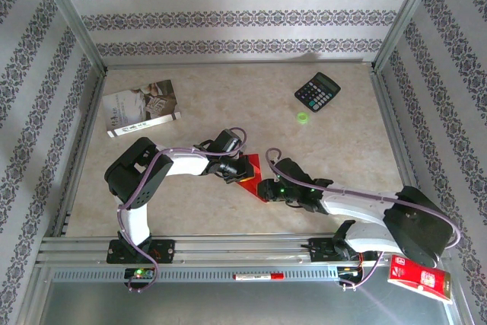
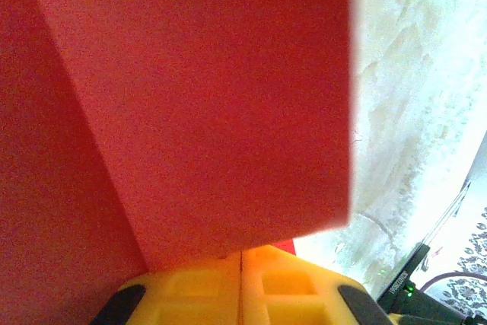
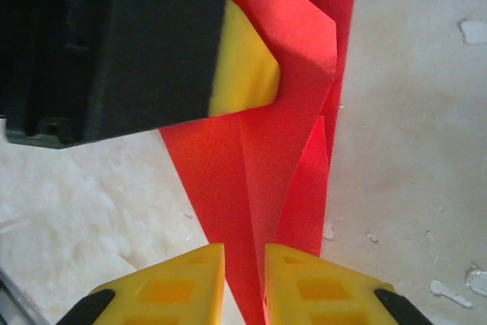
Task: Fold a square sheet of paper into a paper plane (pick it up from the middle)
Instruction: Fourth fold the wing at the center of the table.
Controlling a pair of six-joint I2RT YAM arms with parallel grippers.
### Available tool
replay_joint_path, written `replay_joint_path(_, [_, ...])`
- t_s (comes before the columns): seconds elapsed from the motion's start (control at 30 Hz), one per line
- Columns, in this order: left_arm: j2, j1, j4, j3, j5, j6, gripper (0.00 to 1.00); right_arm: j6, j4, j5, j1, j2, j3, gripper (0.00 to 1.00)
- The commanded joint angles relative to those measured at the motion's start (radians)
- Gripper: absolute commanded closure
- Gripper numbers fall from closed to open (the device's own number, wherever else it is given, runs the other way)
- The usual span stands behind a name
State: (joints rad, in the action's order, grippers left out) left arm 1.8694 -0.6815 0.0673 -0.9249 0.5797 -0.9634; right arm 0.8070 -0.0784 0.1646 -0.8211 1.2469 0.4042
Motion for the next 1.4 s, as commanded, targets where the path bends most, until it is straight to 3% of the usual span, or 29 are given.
replay_joint_path(0.0, [0.016, -0.003, -0.046, 0.009, -0.037, 0.031, 0.93, -0.021, 0.019, -0.023, -0.009, 0.035, 0.019, 0.80])
replay_joint_path(0.47, [0.012, -0.003, -0.055, -0.003, -0.039, 0.043, 0.91, 0.005, 0.028, -0.035, 0.009, 0.078, -0.018, 0.91])
replay_joint_path(0.7, [0.014, -0.001, -0.061, 0.001, -0.048, 0.055, 0.90, 0.025, 0.030, -0.022, -0.014, 0.045, -0.052, 0.87])
replay_joint_path(1.03, [0.017, -0.001, -0.052, 0.012, -0.047, 0.058, 0.90, -0.065, 0.105, -0.023, -0.009, -0.123, 0.011, 0.78])
replay_joint_path(1.37, [0.017, -0.001, -0.048, 0.009, -0.045, 0.052, 0.90, -0.119, 0.019, 0.123, 0.043, 0.053, 0.110, 0.85])
